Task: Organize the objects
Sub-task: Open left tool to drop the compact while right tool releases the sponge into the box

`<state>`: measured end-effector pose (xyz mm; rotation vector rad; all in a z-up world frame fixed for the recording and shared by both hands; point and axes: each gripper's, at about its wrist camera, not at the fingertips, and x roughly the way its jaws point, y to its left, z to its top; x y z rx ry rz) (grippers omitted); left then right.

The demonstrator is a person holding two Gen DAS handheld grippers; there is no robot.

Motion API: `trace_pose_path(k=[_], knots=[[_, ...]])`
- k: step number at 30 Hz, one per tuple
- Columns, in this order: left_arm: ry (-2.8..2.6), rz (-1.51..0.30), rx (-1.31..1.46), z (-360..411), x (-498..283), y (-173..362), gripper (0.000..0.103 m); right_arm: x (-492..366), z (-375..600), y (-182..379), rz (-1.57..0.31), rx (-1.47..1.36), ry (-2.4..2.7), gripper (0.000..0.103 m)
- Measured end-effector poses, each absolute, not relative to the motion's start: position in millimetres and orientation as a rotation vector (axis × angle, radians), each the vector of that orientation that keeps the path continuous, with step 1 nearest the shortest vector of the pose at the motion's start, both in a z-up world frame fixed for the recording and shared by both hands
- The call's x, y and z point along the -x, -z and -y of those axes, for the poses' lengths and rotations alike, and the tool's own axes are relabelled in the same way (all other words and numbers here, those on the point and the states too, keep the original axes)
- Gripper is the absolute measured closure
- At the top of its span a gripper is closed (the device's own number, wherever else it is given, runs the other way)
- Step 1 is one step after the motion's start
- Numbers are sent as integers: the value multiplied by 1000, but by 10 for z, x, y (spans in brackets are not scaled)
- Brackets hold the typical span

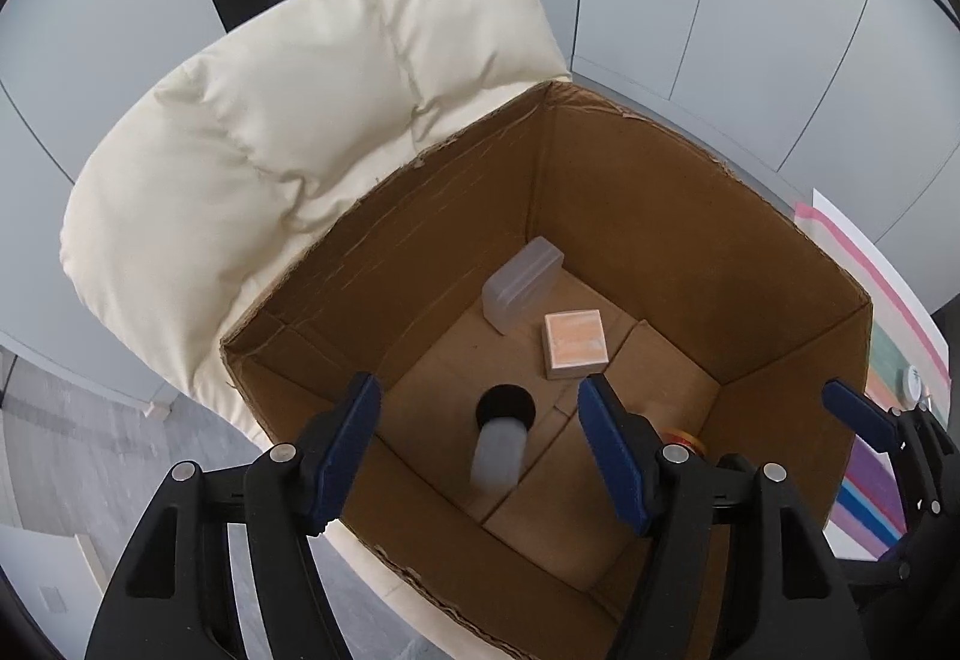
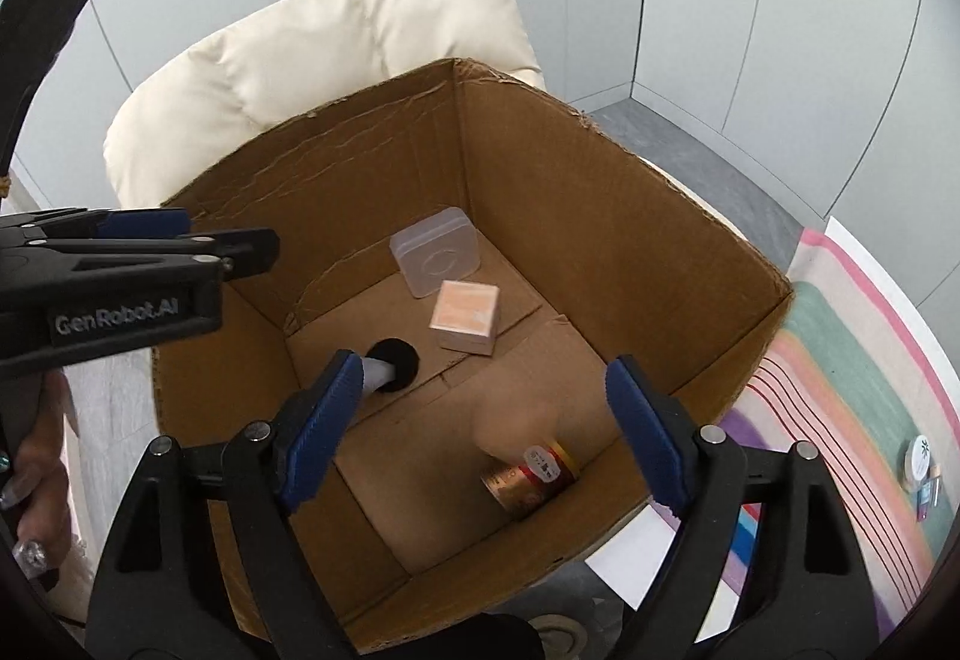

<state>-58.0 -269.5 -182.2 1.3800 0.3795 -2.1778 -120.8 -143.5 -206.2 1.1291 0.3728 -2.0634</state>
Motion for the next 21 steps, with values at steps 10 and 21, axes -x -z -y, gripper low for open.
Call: trace_pose_path(k=[10, 21], knots=[[2184, -401, -1397, 2689, 569, 1840, 33, 1236, 1351, 2081, -337, -1165, 2073, 18], [2207, -361, -1383, 2609, 521, 1714, 33, 1151, 1109, 1889, -325, -1158, 2124, 18]])
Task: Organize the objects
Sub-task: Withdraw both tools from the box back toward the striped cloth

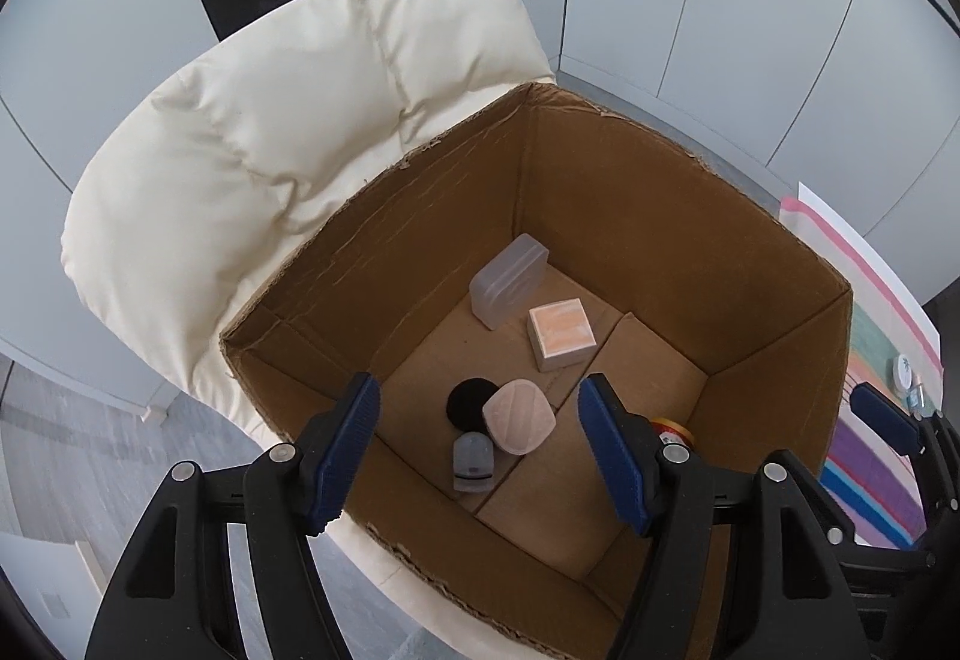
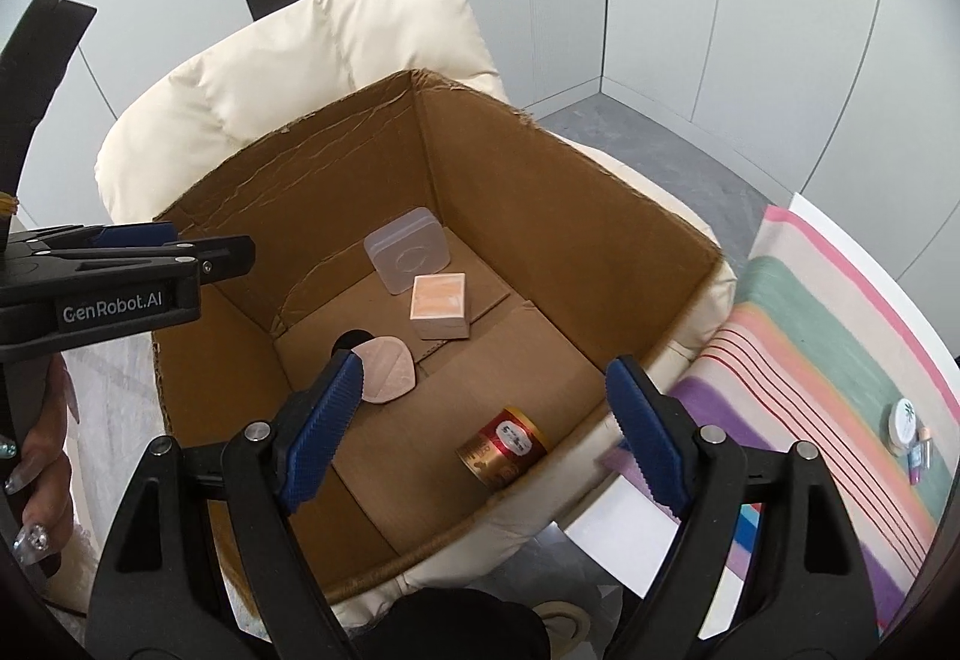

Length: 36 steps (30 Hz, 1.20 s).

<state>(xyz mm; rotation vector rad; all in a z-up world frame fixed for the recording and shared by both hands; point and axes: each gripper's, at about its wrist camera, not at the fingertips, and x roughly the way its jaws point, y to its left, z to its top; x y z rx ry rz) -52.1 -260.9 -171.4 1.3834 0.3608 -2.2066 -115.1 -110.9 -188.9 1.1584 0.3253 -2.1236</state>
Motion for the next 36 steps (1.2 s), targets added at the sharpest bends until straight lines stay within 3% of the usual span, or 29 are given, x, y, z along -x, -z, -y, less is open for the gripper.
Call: trace_pose_path(k=[11, 15, 21, 25, 36], knots=[[2269, -285, -1380, 2236, 216, 1413, 27, 929, 742, 1655, -294, -1163, 2189, 17], [2300, -243, -1394, 2062, 25, 1381, 25, 822, 563, 1568, -279, -1158, 2221, 4], [2328, -263, -1425, 1872, -280, 1376, 24, 620, 245, 1520, -260, -1165, 2260, 4], [2323, -268, -1426, 1729, -453, 1382, 5, 500, 36, 1536, -245, -1180, 2276, 3], [2366, -278, -1411, 1455, -610, 1355, 5, 158, -323, 1575, -249, -1176, 2287, 2]])
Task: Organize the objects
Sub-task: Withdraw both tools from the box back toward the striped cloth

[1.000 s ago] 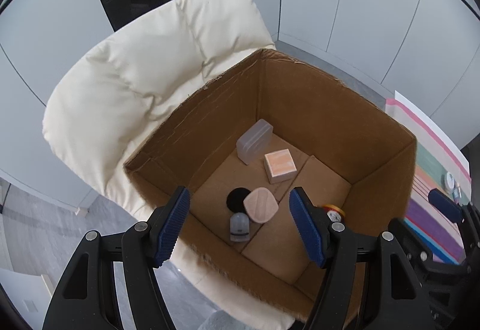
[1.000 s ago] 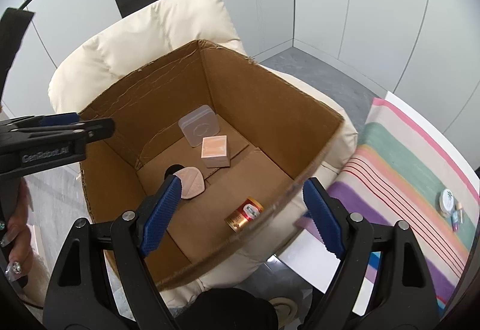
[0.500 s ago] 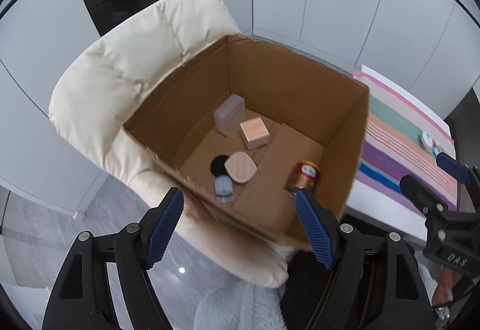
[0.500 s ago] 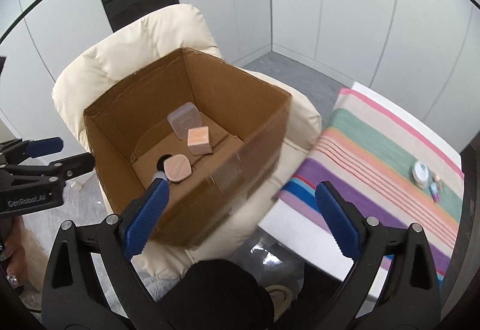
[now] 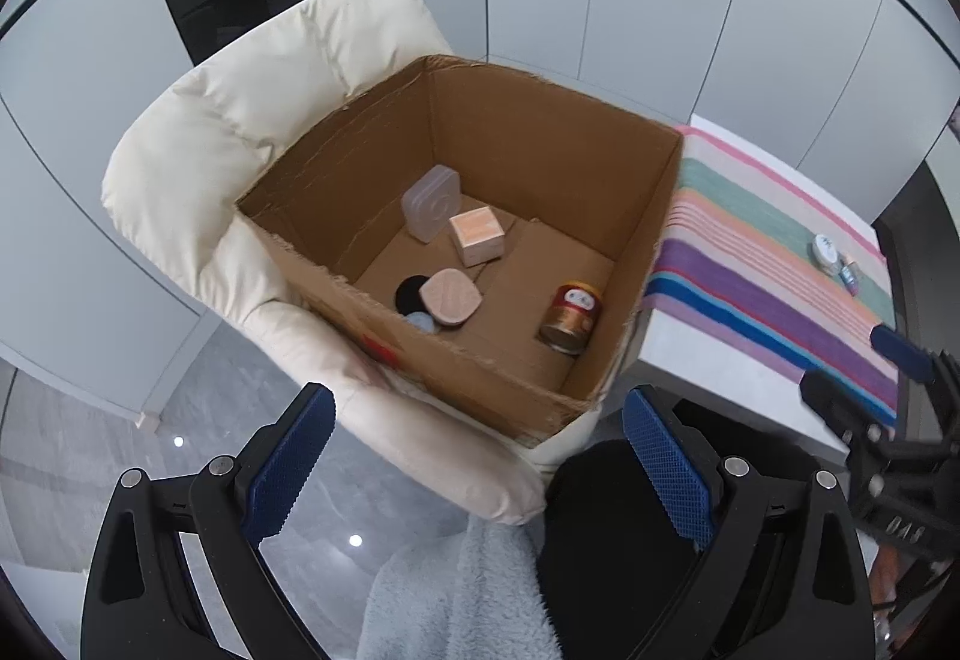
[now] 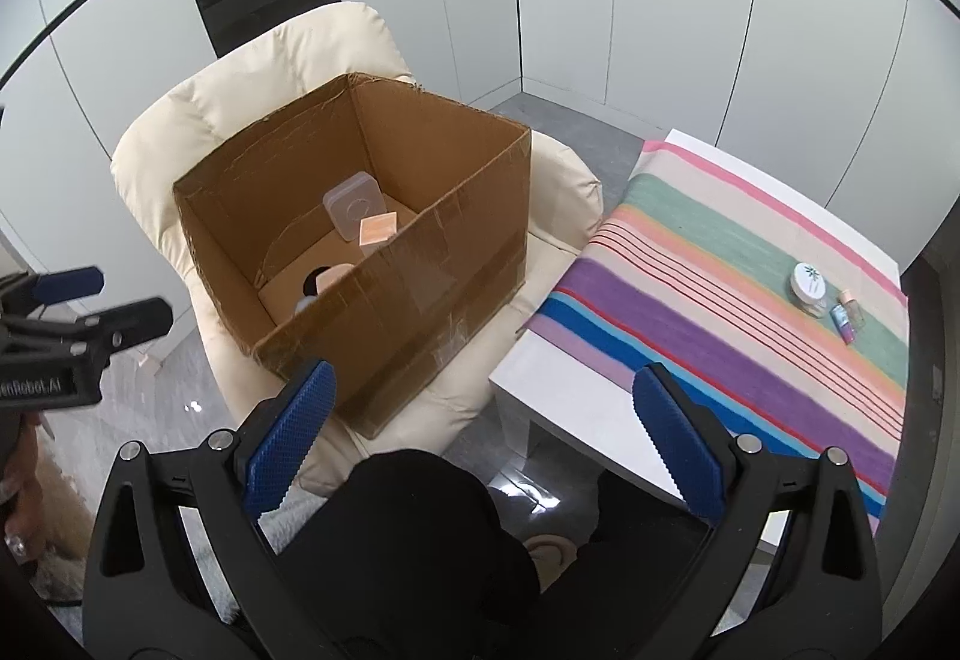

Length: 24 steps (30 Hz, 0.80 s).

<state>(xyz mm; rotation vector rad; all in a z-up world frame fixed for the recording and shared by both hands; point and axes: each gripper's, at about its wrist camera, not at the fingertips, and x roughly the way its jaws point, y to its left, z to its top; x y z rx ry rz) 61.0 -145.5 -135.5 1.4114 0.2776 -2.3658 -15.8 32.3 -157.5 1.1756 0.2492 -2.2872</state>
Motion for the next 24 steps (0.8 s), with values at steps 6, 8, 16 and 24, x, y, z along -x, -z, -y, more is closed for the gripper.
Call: trace_pose_path(k=[6, 8, 16, 24], knots=[[2387, -291, -1380, 1397, -503, 1330, 5, 94, -420, 1533, -263, -1161, 2307, 2], [2395, -289, -1393, 1354, -445, 1345, 5, 91, -488, 1519, -265, -1159, 2325, 2], [2460, -194, -1437, 978, -134, 1382, 5, 194, -908, 1527, -188, -1204, 2401, 2], [2532, -125, -1498, 562, 177, 1424, 5, 309, -1425, 1552, -110, -1263, 2505, 2]])
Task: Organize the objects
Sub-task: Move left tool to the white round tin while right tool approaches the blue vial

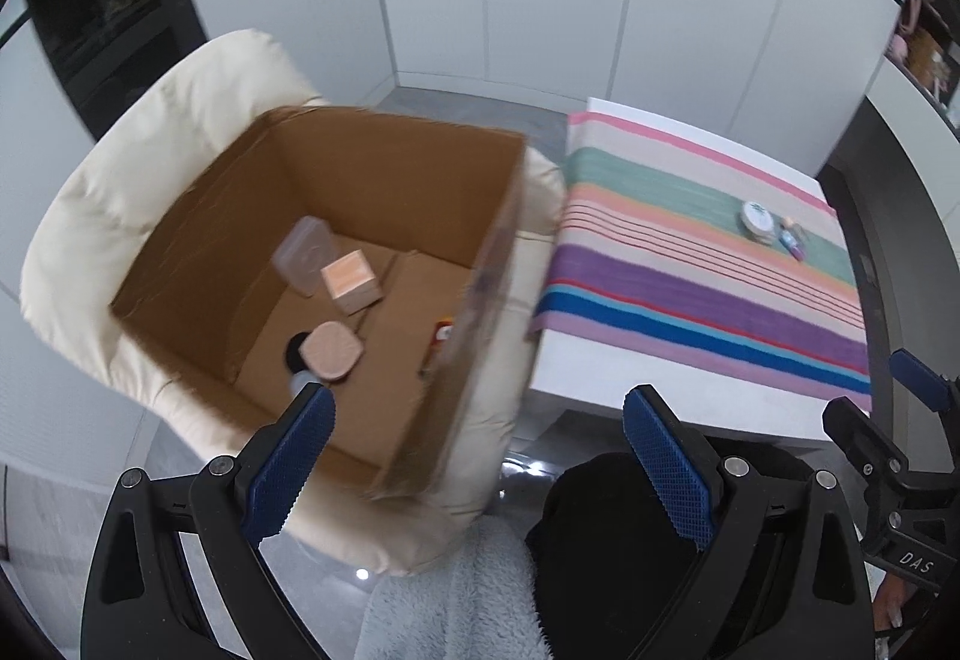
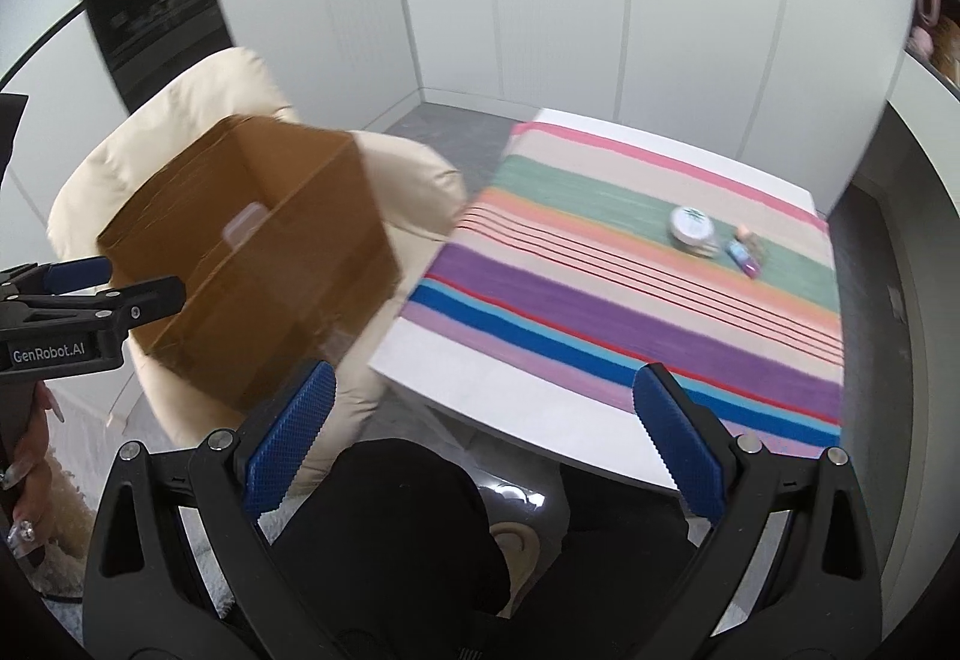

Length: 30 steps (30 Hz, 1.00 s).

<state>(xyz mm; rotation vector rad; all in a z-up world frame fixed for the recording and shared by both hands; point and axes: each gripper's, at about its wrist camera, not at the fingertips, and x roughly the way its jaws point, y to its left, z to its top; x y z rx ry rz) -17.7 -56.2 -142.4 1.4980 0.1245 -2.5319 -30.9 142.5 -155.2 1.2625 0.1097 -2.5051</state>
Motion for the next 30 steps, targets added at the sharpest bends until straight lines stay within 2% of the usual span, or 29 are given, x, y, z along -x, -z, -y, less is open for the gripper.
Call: trace_pose_path(k=[17, 30], knots=[[2696, 71, -1633, -527, 637, 1492, 5, 355, -2518, 1673, 53, -1390, 2683, 2], [2686, 129, -1719, -857, 784, 1613, 5, 426, -3166, 1886, 219, -1493, 2741, 2]])
